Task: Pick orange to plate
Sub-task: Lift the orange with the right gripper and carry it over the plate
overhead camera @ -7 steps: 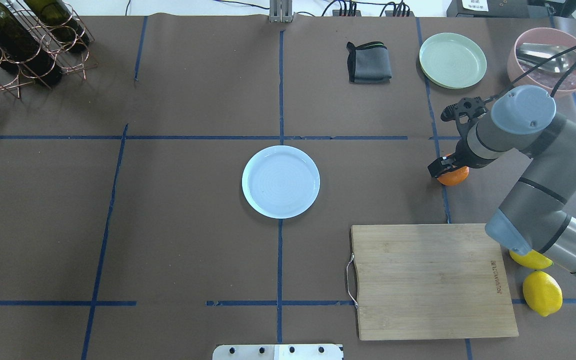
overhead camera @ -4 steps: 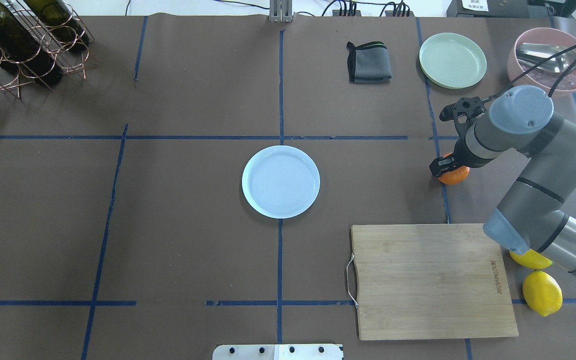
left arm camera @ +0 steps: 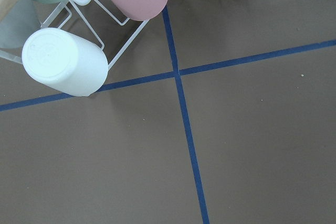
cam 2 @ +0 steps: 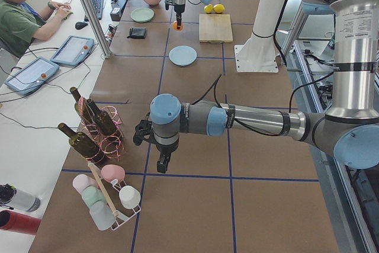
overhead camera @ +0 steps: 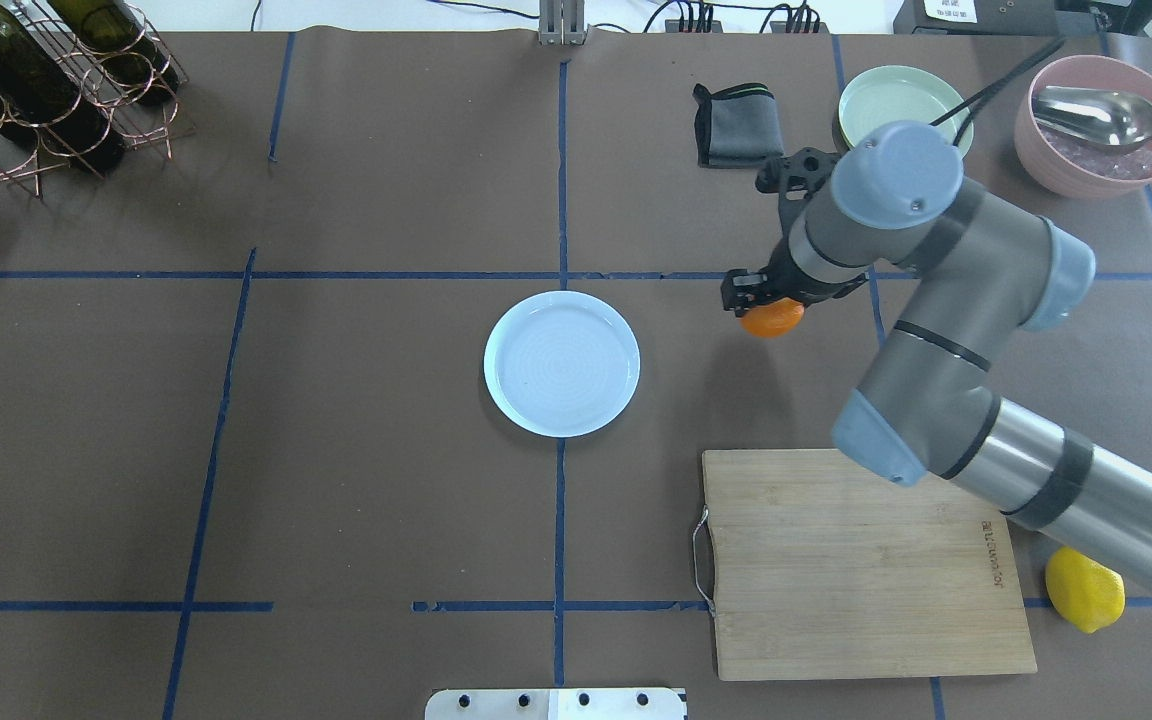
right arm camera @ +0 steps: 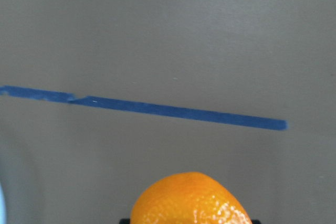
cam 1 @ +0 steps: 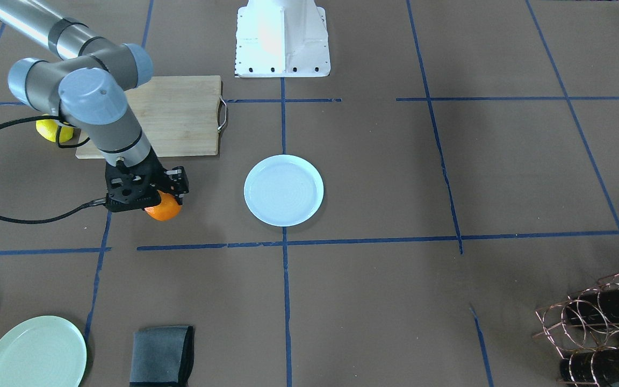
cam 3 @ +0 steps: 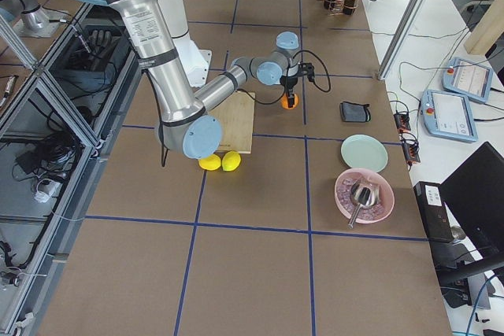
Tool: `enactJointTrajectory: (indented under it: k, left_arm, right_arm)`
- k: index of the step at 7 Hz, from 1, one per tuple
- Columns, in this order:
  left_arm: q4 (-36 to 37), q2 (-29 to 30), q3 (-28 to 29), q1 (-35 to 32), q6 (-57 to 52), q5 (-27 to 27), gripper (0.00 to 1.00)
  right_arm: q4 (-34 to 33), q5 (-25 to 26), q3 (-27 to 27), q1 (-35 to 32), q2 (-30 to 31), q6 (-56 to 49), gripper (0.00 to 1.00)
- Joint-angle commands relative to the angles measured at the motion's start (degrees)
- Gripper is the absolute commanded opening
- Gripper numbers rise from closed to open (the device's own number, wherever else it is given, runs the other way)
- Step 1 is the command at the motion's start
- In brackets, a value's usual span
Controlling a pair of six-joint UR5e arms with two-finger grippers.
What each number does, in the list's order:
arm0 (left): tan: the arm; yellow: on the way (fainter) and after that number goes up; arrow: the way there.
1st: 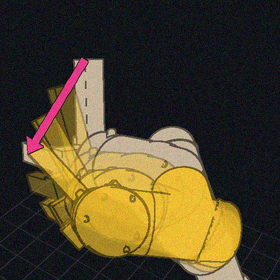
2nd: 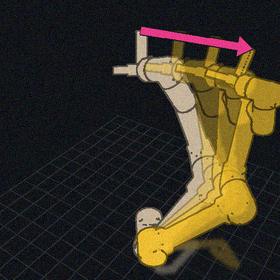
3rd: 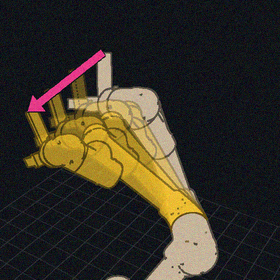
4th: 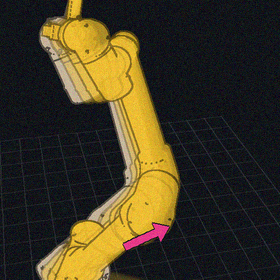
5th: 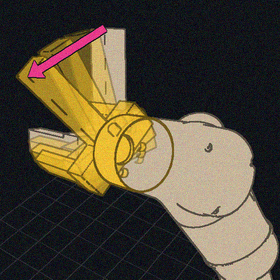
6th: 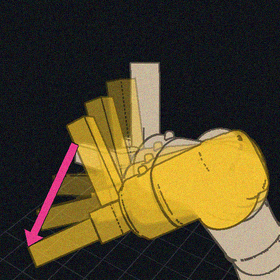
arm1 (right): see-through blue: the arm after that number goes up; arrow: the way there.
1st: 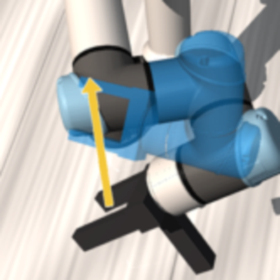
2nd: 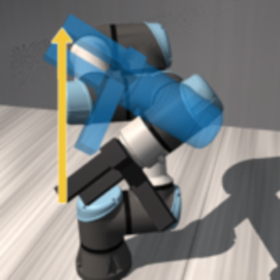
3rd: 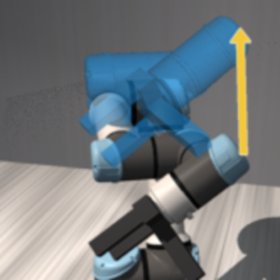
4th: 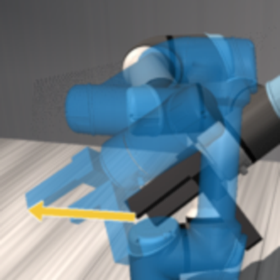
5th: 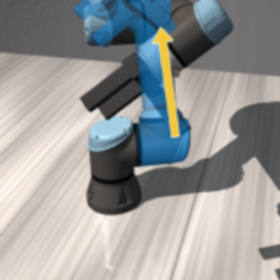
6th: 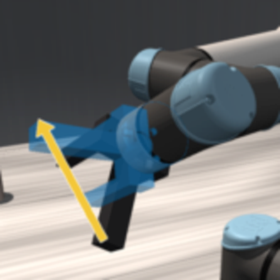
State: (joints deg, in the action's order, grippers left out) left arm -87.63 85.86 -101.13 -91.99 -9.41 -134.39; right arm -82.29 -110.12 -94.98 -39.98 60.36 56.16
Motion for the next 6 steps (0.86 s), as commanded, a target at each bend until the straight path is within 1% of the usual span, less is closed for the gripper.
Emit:
enactJointTrajectory:
  k: [1, 2, 3, 4, 5, 6]
  left_arm:
    - [0.00, -0.08, -0.03, -0.03, 0.00, 0.00, 1.00]
    - [0.00, -0.08, -0.03, -0.03, 0.00, 0.00, 1.00]
    - [0.00, -0.08, -0.12, -0.03, 0.00, 0.00, 1.00]
    - [0.00, -0.08, -0.12, -0.12, 0.00, 0.00, 1.00]
    - [0.00, -0.16, -0.12, -0.12, 0.00, -0.09, 1.00]
    - [0.00, -0.17, -0.12, -0.12, 0.00, -0.09, 1.00]
  right_arm:
    - [-5.25, 6.55, 6.51, 6.29, -12.50, 10.85, 0.27]
    - [-5.16, 9.54, 11.34, 8.32, -16.99, 13.77, 0.28]
    - [-5.16, 10.00, 15.39, 9.65, -21.12, 16.41, 0.28]
    - [-5.16, 10.97, 17.61, 11.05, -22.38, 18.18, 0.29]
    - [-5.16, 13.33, 18.07, 12.63, -22.40, 18.37, 0.31]
    - [-5.16, 13.52, 18.59, 13.08, -22.40, 18.37, 0.36]
